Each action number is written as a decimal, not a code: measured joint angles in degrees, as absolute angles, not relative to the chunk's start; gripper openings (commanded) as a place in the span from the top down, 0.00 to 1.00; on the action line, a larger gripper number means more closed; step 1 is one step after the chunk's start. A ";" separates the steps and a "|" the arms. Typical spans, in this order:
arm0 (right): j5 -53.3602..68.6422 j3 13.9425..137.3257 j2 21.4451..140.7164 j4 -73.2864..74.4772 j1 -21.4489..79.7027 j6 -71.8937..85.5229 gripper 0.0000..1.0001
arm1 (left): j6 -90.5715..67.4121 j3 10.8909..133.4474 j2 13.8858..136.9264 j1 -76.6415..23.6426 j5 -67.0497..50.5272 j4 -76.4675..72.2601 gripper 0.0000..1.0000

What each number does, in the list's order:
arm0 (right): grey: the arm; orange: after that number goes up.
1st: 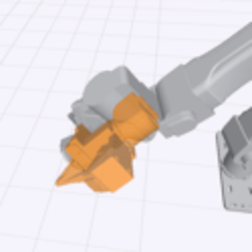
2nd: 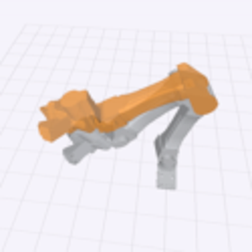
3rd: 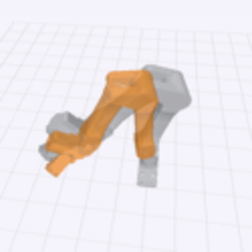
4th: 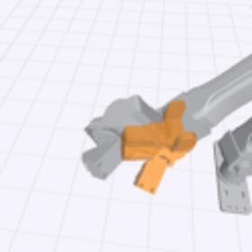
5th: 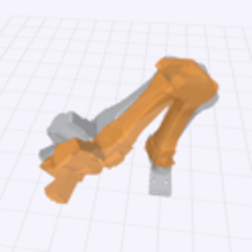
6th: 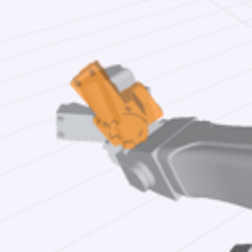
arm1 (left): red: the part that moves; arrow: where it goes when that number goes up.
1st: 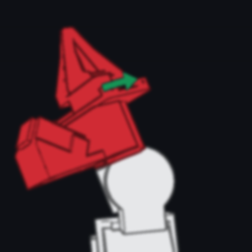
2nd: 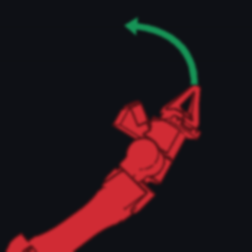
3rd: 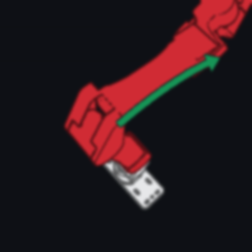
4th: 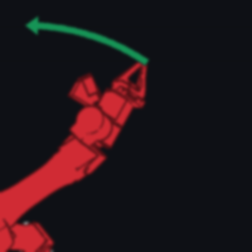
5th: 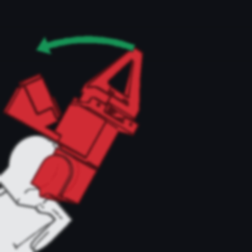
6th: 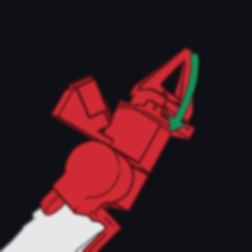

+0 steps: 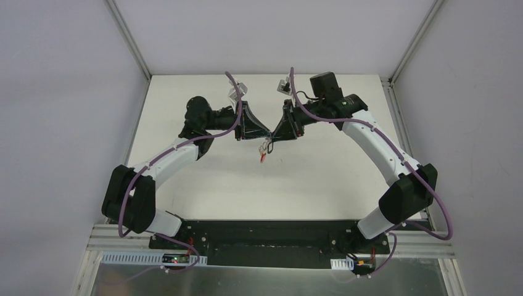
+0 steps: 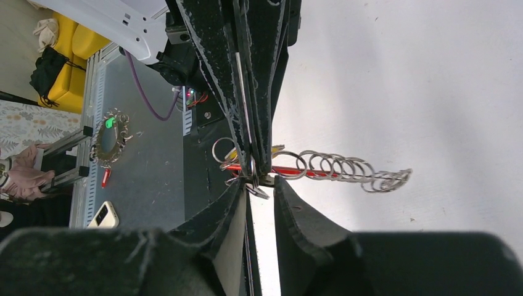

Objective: Put the keys on the keyring

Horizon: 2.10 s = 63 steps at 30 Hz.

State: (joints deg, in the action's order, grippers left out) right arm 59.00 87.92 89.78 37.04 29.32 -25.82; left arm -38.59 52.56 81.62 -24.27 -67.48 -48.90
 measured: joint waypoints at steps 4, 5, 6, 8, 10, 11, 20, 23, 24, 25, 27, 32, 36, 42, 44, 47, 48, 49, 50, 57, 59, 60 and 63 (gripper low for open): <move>59.02 87.92 89.84 36.80 29.56 -25.65 0.80 | -38.61 52.56 81.82 -24.27 -67.48 -49.04 1.00; 59.02 87.92 89.84 36.73 29.58 -25.63 0.82 | -38.61 52.56 81.89 -24.27 -67.48 -49.06 1.00; 59.02 87.92 89.86 36.69 29.63 -25.61 0.83 | -38.61 52.56 82.06 -24.27 -67.51 -49.10 1.00; 59.00 87.92 89.86 36.73 29.61 -25.54 0.91 | -38.61 52.56 82.17 -24.27 -67.51 -49.10 1.00; 59.05 87.92 89.89 36.67 29.63 -25.54 0.97 | -38.61 52.56 82.26 -24.27 -67.51 -49.10 1.00; 59.07 87.92 89.89 36.69 29.63 -25.52 0.99 | -38.63 52.56 82.28 -24.27 -67.53 -49.10 1.00; 58.96 87.92 89.93 36.73 29.63 -25.71 1.00 | -38.63 52.56 82.28 -24.27 -67.57 -49.15 1.00; 58.54 87.92 89.93 36.99 29.76 -26.26 1.00 | -38.54 52.56 82.28 -24.25 -67.99 -49.10 0.89; 58.11 87.92 89.93 37.15 29.91 -26.63 1.00 | -38.37 52.56 82.28 -24.25 -68.18 -48.90 0.85; 57.65 87.92 89.93 37.36 30.11 -27.00 1.00 | -38.02 52.58 82.28 -24.21 -68.55 -48.40 0.81; 56.14 87.92 89.93 38.19 30.72 -28.01 1.00 | -36.10 53.10 82.26 -23.90 -68.93 -45.56 0.73; 52.97 87.92 90.45 40.99 32.60 -30.26 1.00 | -16.75 60.75 81.47 -24.03 -67.79 -19.84 0.67; 52.10 87.92 91.44 42.17 33.34 -30.87 1.00 | -2.50 66.52 80.95 -24.73 -65.47 -1.87 0.67; 51.40 87.92 93.03 43.00 34.00 -31.18 1.00 | 6.61 67.13 80.64 -25.52 -64.01 9.45 0.68; 51.37 87.92 93.36 43.09 34.06 -31.18 1.00 | 7.68 67.11 80.62 -25.69 -63.99 10.50 0.68; 51.27 87.92 93.56 43.27 34.13 -31.16 1.00 | 8.36 66.94 80.62 -26.04 -63.96 10.76 0.69; 51.27 87.92 93.56 43.27 34.13 -31.16 1.00 | 8.38 66.89 80.62 -26.30 -63.96 10.74 0.70; 51.27 87.92 93.56 43.27 34.17 -31.16 1.00 | 8.36 66.81 80.62 -26.33 -63.94 10.66 0.70; 51.27 87.92 93.56 43.27 34.20 -31.16 1.00 | 8.34 66.74 80.62 -26.33 -63.94 10.57 0.71; 51.29 87.92 93.60 43.35 34.44 -31.16 1.00 | 7.94 66.67 80.62 -26.70 -63.88 9.39 0.79; 51.27 87.92 93.60 43.35 34.46 -31.16 1.00 | 7.79 66.67 80.62 -26.72 -63.88 9.06 0.81; 51.27 87.92 93.60 43.35 34.46 -31.16 1.00 | 7.66 66.67 80.62 -26.96 -63.88 8.88 0.83; 51.29 87.92 93.60 43.35 34.46 -31.16 1.00 | 7.31 66.67 80.62 -27.07 -63.88 8.80 0.87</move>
State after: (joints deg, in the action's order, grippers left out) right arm 51.29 87.92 93.60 43.35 34.46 -31.16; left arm 7.31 66.67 80.62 -27.07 -63.88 8.80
